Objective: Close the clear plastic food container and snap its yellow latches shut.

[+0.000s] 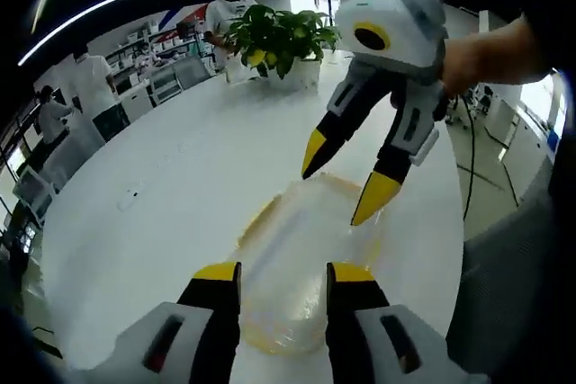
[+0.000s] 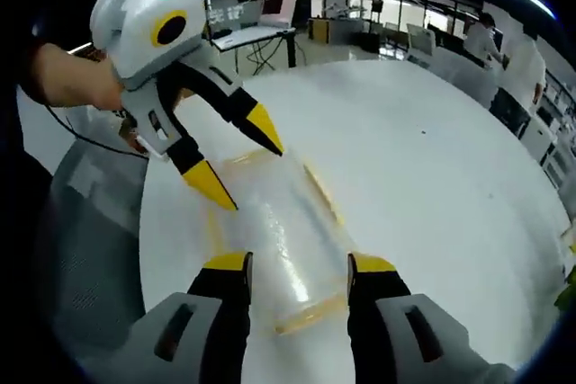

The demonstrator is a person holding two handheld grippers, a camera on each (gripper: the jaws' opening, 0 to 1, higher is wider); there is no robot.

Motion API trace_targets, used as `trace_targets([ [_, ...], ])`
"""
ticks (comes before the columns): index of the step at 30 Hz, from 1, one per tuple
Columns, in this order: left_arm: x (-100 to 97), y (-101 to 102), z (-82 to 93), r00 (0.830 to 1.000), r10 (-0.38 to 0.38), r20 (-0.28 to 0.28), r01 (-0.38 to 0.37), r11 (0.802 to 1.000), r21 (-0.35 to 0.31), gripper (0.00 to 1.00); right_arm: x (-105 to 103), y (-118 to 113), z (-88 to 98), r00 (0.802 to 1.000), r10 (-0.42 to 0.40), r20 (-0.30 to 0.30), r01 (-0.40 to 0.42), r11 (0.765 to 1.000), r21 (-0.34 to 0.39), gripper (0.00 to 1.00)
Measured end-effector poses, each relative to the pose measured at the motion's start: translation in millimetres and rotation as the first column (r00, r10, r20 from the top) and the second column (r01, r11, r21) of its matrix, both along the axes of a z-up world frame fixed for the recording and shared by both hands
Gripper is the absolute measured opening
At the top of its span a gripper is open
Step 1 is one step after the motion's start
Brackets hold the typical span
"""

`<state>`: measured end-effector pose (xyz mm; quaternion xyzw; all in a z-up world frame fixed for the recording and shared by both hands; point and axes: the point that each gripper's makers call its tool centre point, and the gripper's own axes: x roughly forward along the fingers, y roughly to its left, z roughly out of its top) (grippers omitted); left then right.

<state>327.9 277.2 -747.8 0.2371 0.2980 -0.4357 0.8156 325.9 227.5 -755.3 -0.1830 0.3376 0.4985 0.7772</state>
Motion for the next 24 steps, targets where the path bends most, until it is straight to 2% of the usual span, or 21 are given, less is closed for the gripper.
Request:
trace_targets([
  [1,-0.7,-1.8,-2.5,1.000,-0.016,-0.004,0.016,1.000,0.016,0.30,1.9,3.3,0.4,1.000,0.002,-0.007,-0.002,1.000,0.011,0.40],
  [4,-1.9,-7.3,-1.2,0.999,-0.035,-0.003,0.035,0.999,0.005,0.28,0.7,13.2,1.5,0.999,0.020,-0.034,-0.018,0.999,0.044,0.41],
  [11,-6.2,-10.3,-2.8,0.998,-0.068,-0.008,0.068,0.997,0.025,0.28,-3.1,26.9,3.3,0.996,0.083,-0.039,-0.080,0.994,0.068,0.41],
  [24,-22.1,-14.2,-2.2,0.996,-0.090,-0.006,0.090,0.996,0.014,0.30,1.6,34.9,2.8,0.992,0.120,-0.034,-0.118,0.992,0.047,0.40],
])
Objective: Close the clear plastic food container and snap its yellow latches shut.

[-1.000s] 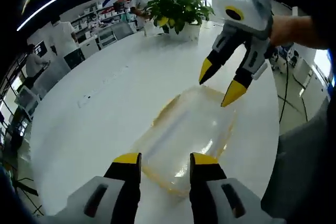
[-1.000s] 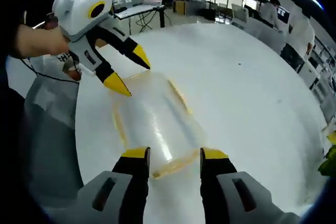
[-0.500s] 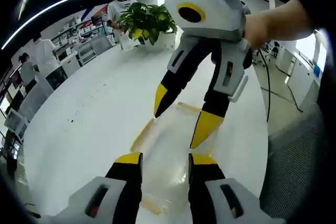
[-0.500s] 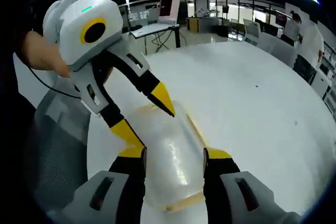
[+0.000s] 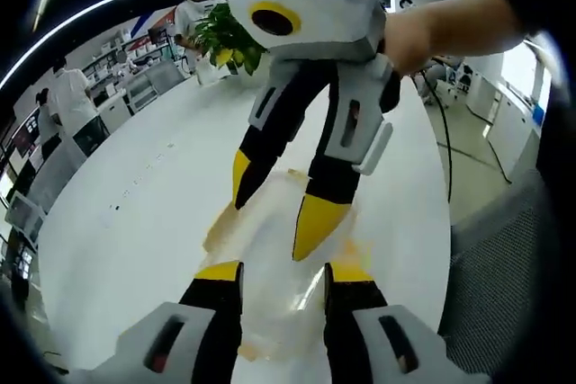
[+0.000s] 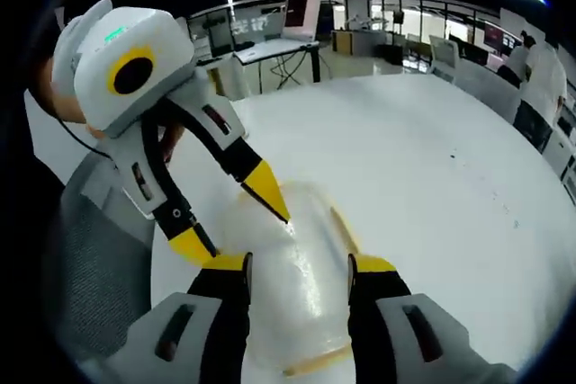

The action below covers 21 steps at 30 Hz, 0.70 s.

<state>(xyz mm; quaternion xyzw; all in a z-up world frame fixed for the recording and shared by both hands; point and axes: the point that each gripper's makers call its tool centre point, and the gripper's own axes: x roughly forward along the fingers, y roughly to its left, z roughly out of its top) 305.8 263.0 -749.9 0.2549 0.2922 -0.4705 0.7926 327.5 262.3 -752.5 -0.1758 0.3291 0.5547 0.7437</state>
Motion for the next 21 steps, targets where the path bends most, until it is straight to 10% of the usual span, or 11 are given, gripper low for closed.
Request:
trace_targets([
  [21,-23.4,-12.0,-22.8,0.973,-0.209,0.102,0.185,0.961,0.206,0.40,13.4,1.1,-8.5,0.987,0.150,-0.057,-0.156,0.980,-0.126,0.42],
])
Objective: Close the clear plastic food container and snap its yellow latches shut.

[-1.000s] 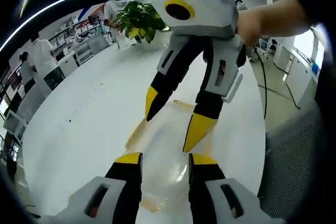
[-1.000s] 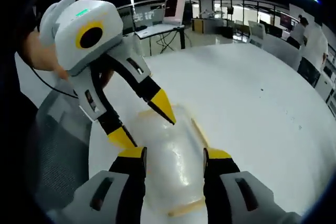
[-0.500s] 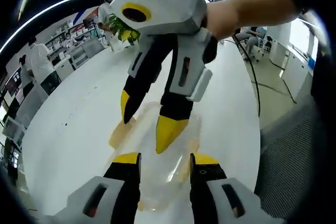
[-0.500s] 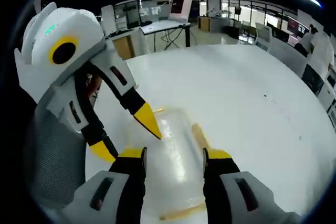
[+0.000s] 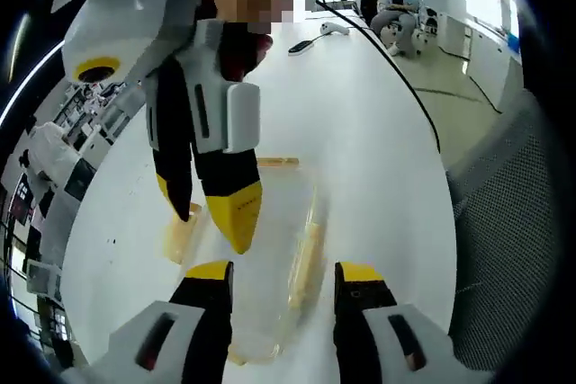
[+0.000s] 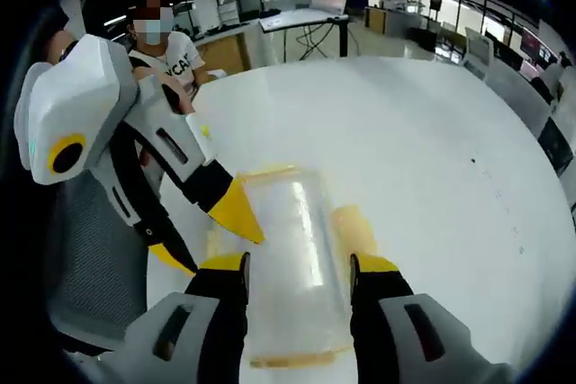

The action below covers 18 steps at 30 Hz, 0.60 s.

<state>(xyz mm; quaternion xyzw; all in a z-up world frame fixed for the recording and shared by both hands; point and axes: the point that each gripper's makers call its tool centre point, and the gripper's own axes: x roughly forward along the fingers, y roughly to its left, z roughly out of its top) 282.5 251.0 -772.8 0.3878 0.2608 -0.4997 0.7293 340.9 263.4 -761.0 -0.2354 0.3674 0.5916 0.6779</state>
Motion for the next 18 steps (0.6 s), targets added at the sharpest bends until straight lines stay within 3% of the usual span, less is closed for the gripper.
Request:
trace_targets([
  [7,1.0,-4.8,-6.1,1.000,-0.026,0.016,0.026,0.999,0.026,0.41,1.7,1.8,-3.7,0.996,0.083,-0.014,-0.084,0.993,-0.082,0.44],
  [10,1.6,-4.9,-4.8,1.000,-0.020,0.008,0.020,1.000,0.023,0.41,-3.0,2.9,-5.6,0.989,0.140,-0.052,-0.145,0.983,-0.113,0.43],
  [18,3.8,-0.8,-5.3,0.999,-0.031,0.022,0.030,0.999,0.042,0.40,-1.7,6.5,-16.5,0.975,0.203,-0.085,-0.217,0.953,-0.211,0.45],
])
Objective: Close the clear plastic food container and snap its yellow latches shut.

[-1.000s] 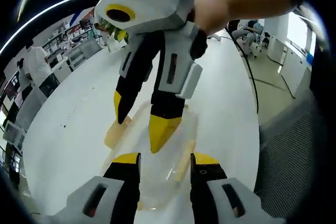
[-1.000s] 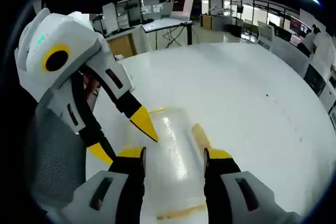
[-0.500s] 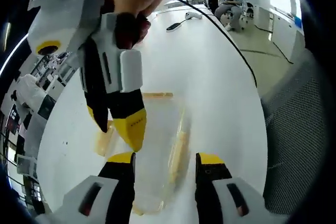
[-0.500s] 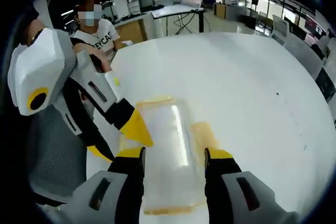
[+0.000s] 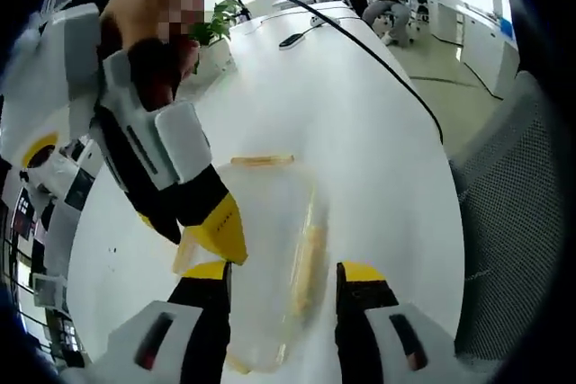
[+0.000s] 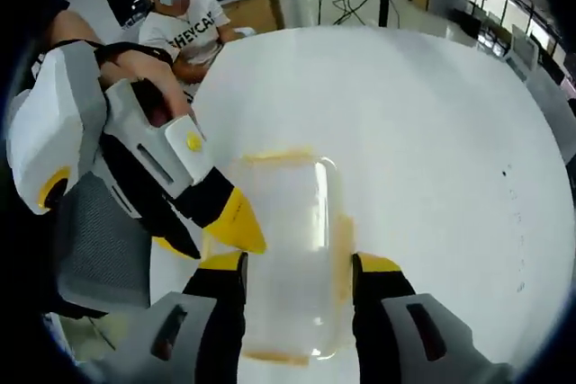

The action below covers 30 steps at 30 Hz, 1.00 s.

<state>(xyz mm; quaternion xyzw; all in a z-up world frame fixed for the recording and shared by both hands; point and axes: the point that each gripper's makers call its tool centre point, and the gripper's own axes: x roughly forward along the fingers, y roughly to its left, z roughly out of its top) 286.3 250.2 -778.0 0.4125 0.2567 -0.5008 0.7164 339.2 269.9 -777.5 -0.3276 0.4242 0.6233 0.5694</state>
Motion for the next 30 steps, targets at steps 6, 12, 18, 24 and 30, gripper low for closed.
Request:
trace_targets([
  [6,3.1,-3.4,3.8,1.000,-0.017,0.015,0.017,1.000,-0.002,0.39,-0.4,-3.3,-6.0,0.997,0.008,-0.071,-0.012,0.999,-0.044,0.46],
  [12,6.0,-3.7,-1.2,1.000,-0.028,0.014,0.027,1.000,0.014,0.40,-2.2,-4.2,-9.3,0.992,0.000,-0.123,-0.010,0.997,-0.079,0.47],
  [18,7.7,-2.4,-1.4,1.000,-0.017,-0.003,0.017,1.000,-0.014,0.39,-3.6,-4.4,-9.4,0.991,0.027,-0.133,-0.038,0.996,-0.085,0.45],
  [24,7.9,-2.4,-3.4,1.000,-0.009,0.000,0.009,1.000,-0.007,0.38,-1.3,-5.9,-10.7,0.989,0.035,-0.147,-0.043,0.998,-0.049,0.41],
  [30,11.7,2.5,-3.3,0.998,-0.047,0.031,0.046,0.998,0.038,0.35,-7.2,0.7,-8.1,0.984,0.029,-0.173,-0.035,0.999,-0.028,0.37],
])
